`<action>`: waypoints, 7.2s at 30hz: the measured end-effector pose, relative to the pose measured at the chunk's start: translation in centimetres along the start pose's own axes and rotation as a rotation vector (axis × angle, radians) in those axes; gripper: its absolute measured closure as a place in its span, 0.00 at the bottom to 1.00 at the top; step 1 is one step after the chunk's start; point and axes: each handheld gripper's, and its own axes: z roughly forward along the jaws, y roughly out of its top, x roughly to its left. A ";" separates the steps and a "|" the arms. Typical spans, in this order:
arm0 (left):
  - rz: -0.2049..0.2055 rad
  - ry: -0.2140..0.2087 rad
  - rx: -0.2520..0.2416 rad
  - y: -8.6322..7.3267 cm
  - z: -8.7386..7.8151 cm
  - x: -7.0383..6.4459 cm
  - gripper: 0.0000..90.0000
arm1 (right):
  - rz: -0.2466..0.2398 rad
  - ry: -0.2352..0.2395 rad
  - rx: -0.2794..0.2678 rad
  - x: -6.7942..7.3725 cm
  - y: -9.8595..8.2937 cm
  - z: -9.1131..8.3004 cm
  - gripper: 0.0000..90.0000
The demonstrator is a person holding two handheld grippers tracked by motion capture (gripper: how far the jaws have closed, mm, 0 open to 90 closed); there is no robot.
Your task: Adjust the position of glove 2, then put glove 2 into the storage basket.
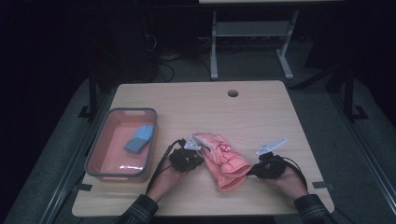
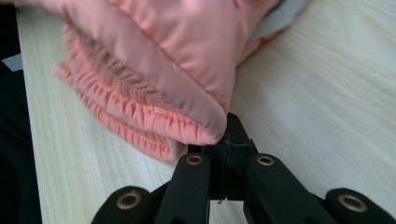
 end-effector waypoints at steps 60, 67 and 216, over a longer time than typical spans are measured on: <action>0.066 -0.127 -0.055 -1.8 -4.9 -3.7 0.91 | -0.057 -0.051 -0.032 1.6 0.5 -0.2 1.00; 0.020 -0.106 -0.018 -2.4 -2.8 -2.4 0.98 | -0.083 -0.030 0.003 2.5 0.8 1.2 1.00; -0.230 -0.334 -0.055 4.9 -3.6 4.2 0.67 | 0.034 -0.312 -0.097 -1.9 1.4 3.0 0.31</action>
